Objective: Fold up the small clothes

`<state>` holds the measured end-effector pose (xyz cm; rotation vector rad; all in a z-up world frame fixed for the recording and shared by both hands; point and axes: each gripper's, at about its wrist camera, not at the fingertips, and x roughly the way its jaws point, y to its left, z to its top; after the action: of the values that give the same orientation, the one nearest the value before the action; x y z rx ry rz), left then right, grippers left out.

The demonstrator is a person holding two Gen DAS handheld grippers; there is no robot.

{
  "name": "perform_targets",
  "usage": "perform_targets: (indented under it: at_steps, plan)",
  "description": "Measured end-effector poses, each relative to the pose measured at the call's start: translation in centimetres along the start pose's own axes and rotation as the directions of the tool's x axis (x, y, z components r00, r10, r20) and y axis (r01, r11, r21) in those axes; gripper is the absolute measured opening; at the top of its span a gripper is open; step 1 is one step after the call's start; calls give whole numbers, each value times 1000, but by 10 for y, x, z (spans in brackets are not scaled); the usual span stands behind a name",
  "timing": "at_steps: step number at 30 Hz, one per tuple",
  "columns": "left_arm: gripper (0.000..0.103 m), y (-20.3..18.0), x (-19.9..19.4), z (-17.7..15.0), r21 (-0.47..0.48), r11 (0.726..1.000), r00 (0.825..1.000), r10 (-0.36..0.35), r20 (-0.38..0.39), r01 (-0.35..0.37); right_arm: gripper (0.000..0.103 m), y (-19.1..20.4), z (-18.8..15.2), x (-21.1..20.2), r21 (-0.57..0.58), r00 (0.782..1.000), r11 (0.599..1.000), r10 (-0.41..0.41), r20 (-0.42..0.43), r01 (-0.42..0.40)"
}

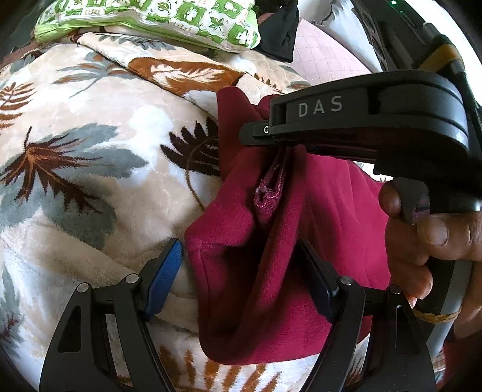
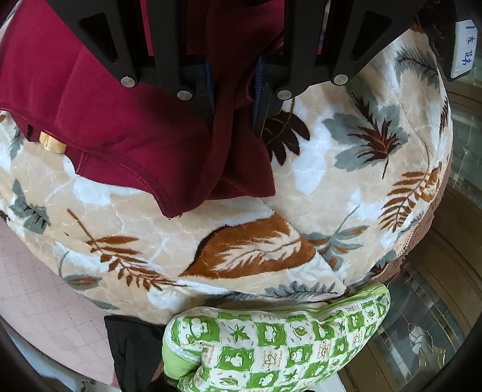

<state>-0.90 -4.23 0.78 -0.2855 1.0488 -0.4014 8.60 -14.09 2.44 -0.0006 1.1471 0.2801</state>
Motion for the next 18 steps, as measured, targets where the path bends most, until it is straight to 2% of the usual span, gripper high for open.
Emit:
perform_targets:
  at_steps: [6,7,8,10,14,18]
  plan:
    - [75,0,-1,0,10,1000,1000,6,5,-6,20,-4,-2,-7,20,999,999,26,20,-26]
    - [68,-1,-2,0,14,1000,1000,6,6,-6,20,-4,-2,-8,23,999,999,29,25,-30]
    - [54,-1,-3,0,17,1000,1000,-13,5,13,19,-5,-4,-12,28,999,999,35,34,-36]
    - [42,-3,-7,-2,17,999,999,-45,-1,45,18,-7,-6,-17,39,998,998,42,51,-44]
    - [28,-14,-16,-5,66,997,999,-43,25,41,16,-14,-10,-32,60,995,996,63,81,-68]
    - [23,-31,-32,-8,140,988,995,-73,71,62,15,-33,-19,-53,122,985,985,108,138,-125]
